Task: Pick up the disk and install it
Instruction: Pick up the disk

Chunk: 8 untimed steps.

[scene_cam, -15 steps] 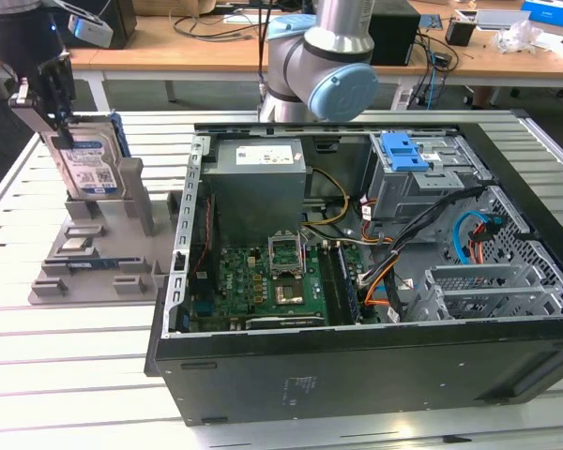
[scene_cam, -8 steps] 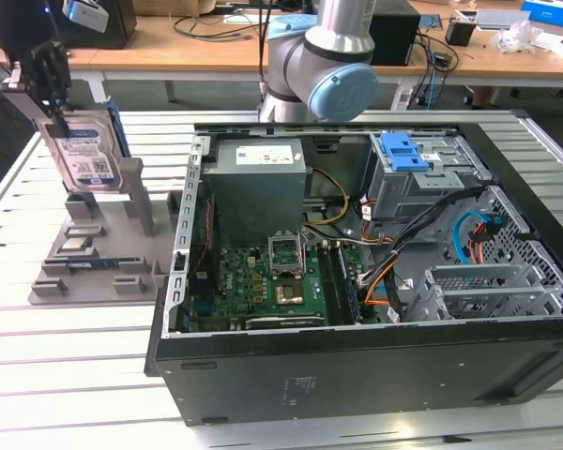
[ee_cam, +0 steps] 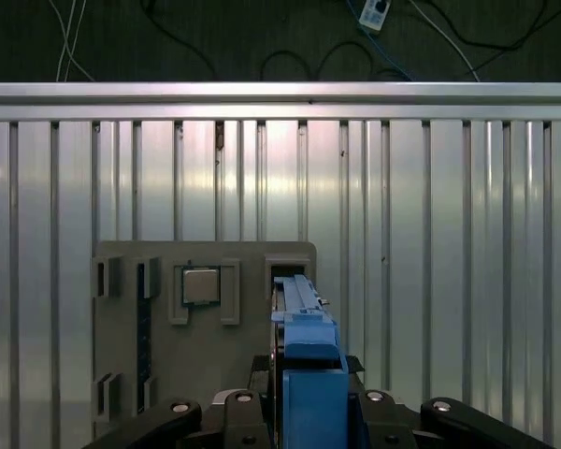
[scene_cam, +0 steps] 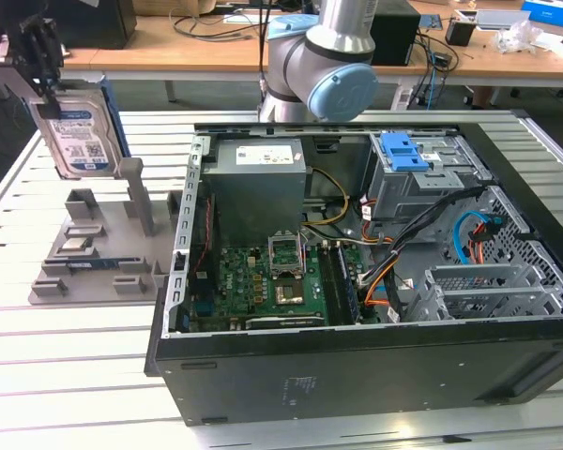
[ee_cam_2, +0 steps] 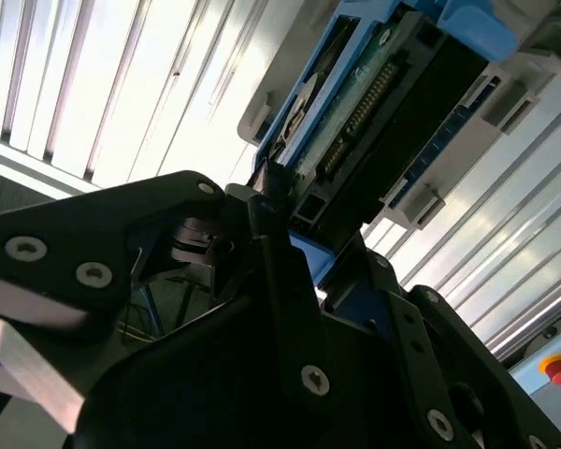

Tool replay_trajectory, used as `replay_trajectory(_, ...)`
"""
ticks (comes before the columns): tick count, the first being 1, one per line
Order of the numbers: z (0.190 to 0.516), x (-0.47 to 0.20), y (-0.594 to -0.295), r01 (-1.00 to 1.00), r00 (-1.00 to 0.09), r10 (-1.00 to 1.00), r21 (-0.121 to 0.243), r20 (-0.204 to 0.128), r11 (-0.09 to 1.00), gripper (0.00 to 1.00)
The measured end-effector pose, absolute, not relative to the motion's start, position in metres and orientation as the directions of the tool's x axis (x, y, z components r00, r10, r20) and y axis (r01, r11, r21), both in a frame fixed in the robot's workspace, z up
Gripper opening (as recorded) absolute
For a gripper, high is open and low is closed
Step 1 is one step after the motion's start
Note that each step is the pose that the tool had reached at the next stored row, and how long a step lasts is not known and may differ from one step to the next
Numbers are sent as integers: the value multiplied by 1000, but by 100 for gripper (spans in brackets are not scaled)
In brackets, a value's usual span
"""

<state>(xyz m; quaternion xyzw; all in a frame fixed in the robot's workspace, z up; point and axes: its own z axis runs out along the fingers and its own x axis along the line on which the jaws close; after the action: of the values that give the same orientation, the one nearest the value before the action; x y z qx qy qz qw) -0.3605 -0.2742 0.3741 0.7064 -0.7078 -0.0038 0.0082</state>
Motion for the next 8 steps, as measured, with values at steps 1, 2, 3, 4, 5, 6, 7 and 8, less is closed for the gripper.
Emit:
replay_trajectory(1,376,-360,-274,-1000,-2,-1000,17,6,2,36)
replay_trajectory(2,378,-360,-274,-1000,-2,-1000,17,6,2,36)
replay_trajectory(3,379,-360,-274,-1000,-2,-1000,17,6,2,36)
replay_trajectory(4,381,-360,-274,-1000,-2,-1000,17,6,2,36)
replay_trajectory(5,383,-361,-274,-1000,-2,-1000,17,6,2,36)
replay_trajectory(6,384,-361,-274,-1000,-2,-1000,17,6,2,36)
replay_trajectory(7,386,-360,-274,-1000,-2,-1000,17,6,2,36)
replay_trajectory(8,388,-360,-274,-1000,-2,-1000,17,6,2,36)
